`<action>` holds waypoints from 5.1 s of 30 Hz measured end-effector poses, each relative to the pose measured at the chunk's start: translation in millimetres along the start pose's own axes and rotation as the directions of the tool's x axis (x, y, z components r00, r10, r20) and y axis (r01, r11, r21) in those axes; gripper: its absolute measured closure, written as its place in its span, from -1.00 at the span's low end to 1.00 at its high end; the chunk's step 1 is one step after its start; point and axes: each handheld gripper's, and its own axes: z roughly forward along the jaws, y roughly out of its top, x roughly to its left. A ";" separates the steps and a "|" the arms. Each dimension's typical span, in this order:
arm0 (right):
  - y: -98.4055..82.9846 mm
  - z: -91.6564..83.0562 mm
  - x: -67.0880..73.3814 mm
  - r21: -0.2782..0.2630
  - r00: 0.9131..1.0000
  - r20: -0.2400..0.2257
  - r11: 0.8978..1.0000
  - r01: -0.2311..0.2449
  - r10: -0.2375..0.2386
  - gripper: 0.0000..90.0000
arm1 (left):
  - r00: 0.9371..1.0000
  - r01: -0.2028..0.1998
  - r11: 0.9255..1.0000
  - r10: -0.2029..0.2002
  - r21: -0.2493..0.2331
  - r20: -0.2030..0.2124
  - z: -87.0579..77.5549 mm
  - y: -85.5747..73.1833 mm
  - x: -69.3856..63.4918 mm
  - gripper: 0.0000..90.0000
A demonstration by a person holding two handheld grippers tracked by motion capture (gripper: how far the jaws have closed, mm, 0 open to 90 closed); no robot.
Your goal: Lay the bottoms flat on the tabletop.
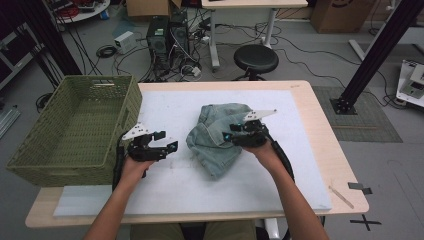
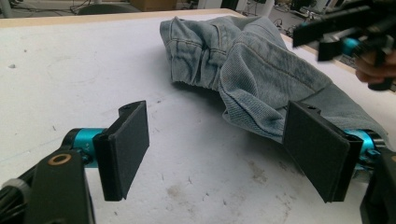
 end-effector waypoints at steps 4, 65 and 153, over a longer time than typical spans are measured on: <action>-6.5 12.5 12.5 0.080 0.994 0.027 0.992 0.102 -0.105 0.17 | 1.000 0.003 1.000 -0.003 -0.006 -0.003 0.4 1.0 -0.7 -0.49; -78.8 -115.4 -37.6 0.013 0.895 0.442 0.997 -0.070 0.057 0.10 | 0.996 -0.078 0.961 0.064 0.265 0.059 77.9 -6.6 -78.0 0.86; -83.6 -145.9 -1.4 0.170 0.904 0.424 0.985 -0.016 -0.058 0.78 | 0.952 0.147 0.984 -0.114 0.097 -0.285 2.9 -23.8 -49.1 -0.13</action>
